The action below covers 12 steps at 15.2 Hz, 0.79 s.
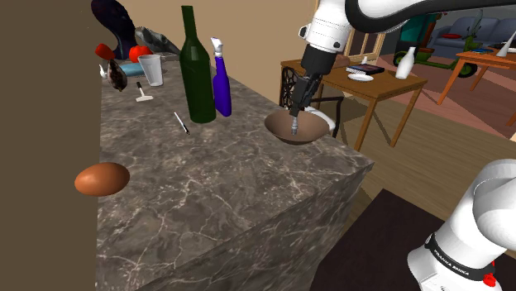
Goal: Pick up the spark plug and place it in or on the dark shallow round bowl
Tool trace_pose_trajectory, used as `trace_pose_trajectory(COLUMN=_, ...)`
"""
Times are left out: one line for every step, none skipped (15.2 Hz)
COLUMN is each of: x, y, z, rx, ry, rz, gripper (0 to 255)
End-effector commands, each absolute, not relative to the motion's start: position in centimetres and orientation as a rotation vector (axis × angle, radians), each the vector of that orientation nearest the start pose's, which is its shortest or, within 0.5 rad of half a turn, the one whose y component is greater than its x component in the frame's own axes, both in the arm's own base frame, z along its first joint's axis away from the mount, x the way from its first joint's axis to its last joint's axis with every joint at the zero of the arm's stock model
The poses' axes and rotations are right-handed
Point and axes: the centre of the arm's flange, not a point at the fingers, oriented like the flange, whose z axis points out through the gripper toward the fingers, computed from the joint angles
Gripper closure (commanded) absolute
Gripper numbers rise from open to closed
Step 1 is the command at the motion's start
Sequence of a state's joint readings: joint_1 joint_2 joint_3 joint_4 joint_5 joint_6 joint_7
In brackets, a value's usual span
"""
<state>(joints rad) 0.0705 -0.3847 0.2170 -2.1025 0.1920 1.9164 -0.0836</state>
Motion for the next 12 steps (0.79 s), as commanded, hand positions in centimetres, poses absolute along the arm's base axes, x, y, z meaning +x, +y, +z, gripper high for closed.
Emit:
trace_pose_trajectory(x=43.1, y=15.5, z=60.3, rx=-2.969, ry=-0.472, rz=-0.273, gripper=0)
trace_pose_trajectory(x=42.9, y=15.3, z=61.6, rx=-2.969, ry=-0.472, rz=-0.273, gripper=0)
trace_pose_trajectory(x=42.7, y=15.1, z=62.9, rx=-2.969, ry=-0.472, rz=-0.273, gripper=0)
trace_pose_trajectory(x=42.5, y=14.9, z=63.9, rx=-2.969, ry=-0.472, rz=-0.273, gripper=0)
trace_pose_trajectory(x=42.5, y=14.9, z=63.9, rx=-2.969, ry=-0.472, rz=-0.273, gripper=0)
trace_pose_trajectory(x=42.5, y=14.9, z=63.9, rx=-2.969, ry=-0.472, rz=-0.273, gripper=0)
trace_pose_trajectory(x=42.5, y=14.9, z=63.9, rx=-2.969, ry=-0.472, rz=-0.273, gripper=0)
trace_pose_trajectory(x=42.5, y=14.9, z=63.9, rx=-2.969, ry=-0.472, rz=-0.273, gripper=0)
trace_pose_trajectory(x=42.5, y=14.9, z=63.9, rx=-2.969, ry=-0.472, rz=-0.273, gripper=0)
trace_pose_trajectory(x=42.5, y=14.9, z=63.9, rx=-2.969, ry=-0.472, rz=-0.273, gripper=0)
trace_pose_trajectory(x=42.5, y=14.9, z=63.9, rx=-2.969, ry=-0.472, rz=-0.273, gripper=0)
trace_pose_trajectory(x=42.5, y=14.9, z=63.9, rx=-2.969, ry=-0.472, rz=-0.273, gripper=0)
